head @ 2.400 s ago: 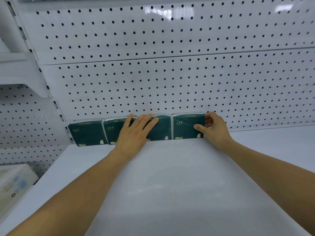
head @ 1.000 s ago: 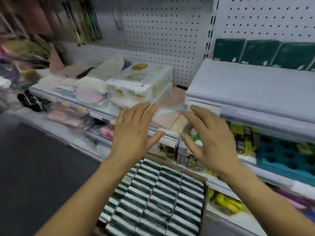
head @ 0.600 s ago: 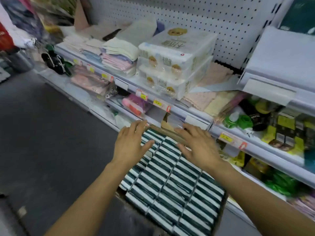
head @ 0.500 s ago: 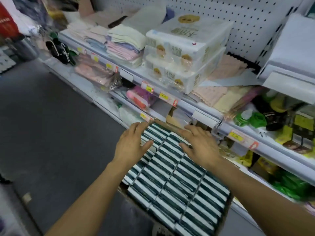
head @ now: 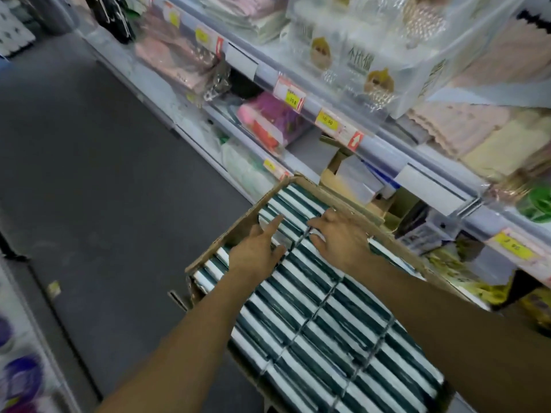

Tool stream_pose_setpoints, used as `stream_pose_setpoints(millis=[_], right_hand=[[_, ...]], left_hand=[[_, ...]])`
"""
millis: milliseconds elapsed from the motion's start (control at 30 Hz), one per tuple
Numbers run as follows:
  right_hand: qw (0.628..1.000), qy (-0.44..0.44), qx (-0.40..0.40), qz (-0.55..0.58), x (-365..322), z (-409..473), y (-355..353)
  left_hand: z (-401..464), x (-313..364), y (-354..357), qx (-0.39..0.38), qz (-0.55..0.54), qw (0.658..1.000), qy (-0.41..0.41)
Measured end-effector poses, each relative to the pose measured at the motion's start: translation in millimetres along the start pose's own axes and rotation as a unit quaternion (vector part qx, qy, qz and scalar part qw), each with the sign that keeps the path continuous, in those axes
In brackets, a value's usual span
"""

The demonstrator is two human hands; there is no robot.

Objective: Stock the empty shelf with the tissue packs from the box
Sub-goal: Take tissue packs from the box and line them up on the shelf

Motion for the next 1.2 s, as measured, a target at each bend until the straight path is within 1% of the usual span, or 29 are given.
stream_pose_setpoints(millis=[133, 200, 267, 333, 367, 400, 433, 467, 533, 567, 633, 667, 700, 867, 967, 1033, 1100, 1167, 1200], right_hand=[[1.000, -0.002, -0.001, 0.000, -0.8, 22.2, 20.1], [1.000, 0.000, -0.004, -0.003, -1.7, 28.2, 26.4], [1.000, 0.009, 0.000, -0.005, -2.9, 32.0, 29.6], [1.000, 0.017, 0.012, -0.023, -5.7, 35.5, 30.9], [0.999, 0.021, 0.017, -0.035, -7.8, 37.3, 31.6], [0.998, 0.027, 0.018, -0.048, -10.0, 39.4, 32.6], [0.997, 0.032, 0.017, -0.061, -12.1, 41.6, 33.8], [0.997, 0.038, 0.016, -0.069, -13.7, 43.8, 34.9], [0.997, 0.059, 0.015, -0.056, -15.8, 47.3, 36.6], [0.997, 0.071, 0.016, -0.036, -16.6, 48.5, 37.1], [0.996, 0.082, 0.018, -0.006, -18.2, 50.0, 38.1], [0.997, 0.080, 0.016, -0.001, -19.5, 50.2, 37.7], [0.997, 0.075, 0.019, 0.004, -20.8, 50.1, 36.3], [0.995, 0.066, 0.046, 0.065, -26.9, 38.5, 16.1], [0.987, 0.066, 0.073, 0.128, -31.0, 19.1, -6.9], [0.982, 0.049, 0.100, 0.156, -35.1, 3.8, -24.3], [0.975, 0.008, 0.119, 0.188, -41.1, -12.0, -41.9], [0.961, -0.020, 0.135, 0.241, -43.5, -28.0, -59.4], [0.950, -0.014, 0.141, 0.279, -42.4, -35.8, -69.6]], left_hand=[[14.6, -4.4, 16.5, -0.029, 0.038, 0.999, -0.022], [12.9, -6.8, 18.7, -0.020, 0.035, 0.999, -0.032], [10.9, -8.9, 20.0, 0.006, 0.001, 0.999, -0.050], [9.8, -7.3, 21.0, 0.047, -0.066, 0.994, -0.076], [10.1, -6.0, 21.2, 0.071, -0.109, 0.986, -0.102], [10.6, -4.7, 20.4, 0.093, -0.161, 0.972, -0.145], [12.8, -5.5, 21.4, 0.110, -0.226, 0.947, -0.200], [15.5, -5.2, 21.6, 0.115, -0.291, 0.914, -0.258], [26.0, -5.6, 29.4, 0.082, -0.406, 0.838, -0.356], [30.8, -4.4, 33.9, 0.054, -0.456, 0.800, -0.386], [39.1, -2.4, 41.0, 0.016, -0.543, 0.737, -0.402], [41.0, -1.0, 42.3, 0.011, -0.572, 0.717, -0.398], [41.0, -0.2, 42.5, 0.015, -0.590, 0.705, -0.394], [26.5, 1.9, 32.1, 0.031, -0.606, 0.691, -0.393], [9.9, 4.8, 16.0, 0.026, -0.641, 0.676, -0.364], [-2.4, 12.3, -0.3, 0.008, -0.673, 0.663, -0.329], [-12.2, 25.0, -17.6, -0.007, -0.676, 0.672, -0.302], [-22.1, 36.1, -36.5, 0.017, -0.665, 0.688, -0.291], [-26.0, 40.3, -45.3, 0.033, -0.664, 0.692, -0.283]])
Point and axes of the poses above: each hand's wrist, its own z-axis towards the middle knuckle, its own y-axis out of the palm, x = y × z, the point moved 4 cm from there along z, towards the middle knuckle, and after that the axes turned 8 degrees about x, right-handed, at the moved point
